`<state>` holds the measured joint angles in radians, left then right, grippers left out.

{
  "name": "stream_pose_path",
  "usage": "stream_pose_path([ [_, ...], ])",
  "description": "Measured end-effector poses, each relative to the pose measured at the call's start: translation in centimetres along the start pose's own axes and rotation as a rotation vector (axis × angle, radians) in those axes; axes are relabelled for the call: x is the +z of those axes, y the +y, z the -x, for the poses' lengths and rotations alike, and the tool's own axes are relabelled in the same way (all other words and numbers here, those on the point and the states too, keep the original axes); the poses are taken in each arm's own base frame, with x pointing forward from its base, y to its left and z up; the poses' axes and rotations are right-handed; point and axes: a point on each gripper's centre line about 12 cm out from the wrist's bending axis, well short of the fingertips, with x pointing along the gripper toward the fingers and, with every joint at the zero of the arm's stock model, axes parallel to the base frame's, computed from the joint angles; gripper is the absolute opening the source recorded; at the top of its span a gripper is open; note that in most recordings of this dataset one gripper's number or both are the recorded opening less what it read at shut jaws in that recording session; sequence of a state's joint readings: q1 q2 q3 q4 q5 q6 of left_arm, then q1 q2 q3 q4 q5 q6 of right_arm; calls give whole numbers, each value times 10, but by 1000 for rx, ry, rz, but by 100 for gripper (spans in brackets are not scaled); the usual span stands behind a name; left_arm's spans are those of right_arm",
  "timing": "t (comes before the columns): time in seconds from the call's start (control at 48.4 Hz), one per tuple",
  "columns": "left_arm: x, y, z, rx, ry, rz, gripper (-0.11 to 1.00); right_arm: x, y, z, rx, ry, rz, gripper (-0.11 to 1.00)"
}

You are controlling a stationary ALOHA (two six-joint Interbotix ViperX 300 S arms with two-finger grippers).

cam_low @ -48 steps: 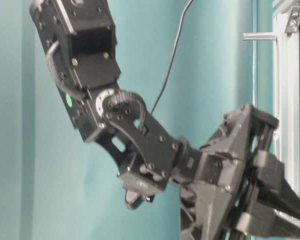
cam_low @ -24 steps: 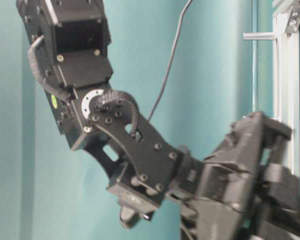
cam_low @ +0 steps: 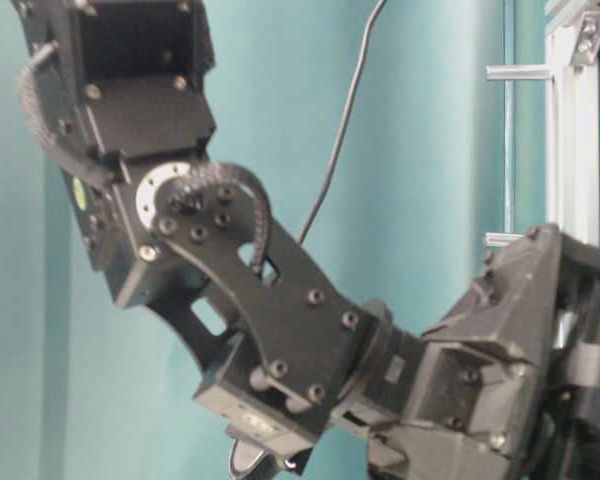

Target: Move the cable alternately left and right between 8 closely spaced pins so it hooks onto each one.

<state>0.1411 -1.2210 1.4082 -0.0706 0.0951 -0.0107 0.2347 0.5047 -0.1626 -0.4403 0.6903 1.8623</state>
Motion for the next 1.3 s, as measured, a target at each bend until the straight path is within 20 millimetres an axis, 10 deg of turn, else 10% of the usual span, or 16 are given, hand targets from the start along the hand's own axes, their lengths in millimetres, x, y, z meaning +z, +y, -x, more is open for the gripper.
stream_pose_path([
  [1.301,0,-5,0,-31,3,-9,53,-35,8,6,15,32,29,14],
])
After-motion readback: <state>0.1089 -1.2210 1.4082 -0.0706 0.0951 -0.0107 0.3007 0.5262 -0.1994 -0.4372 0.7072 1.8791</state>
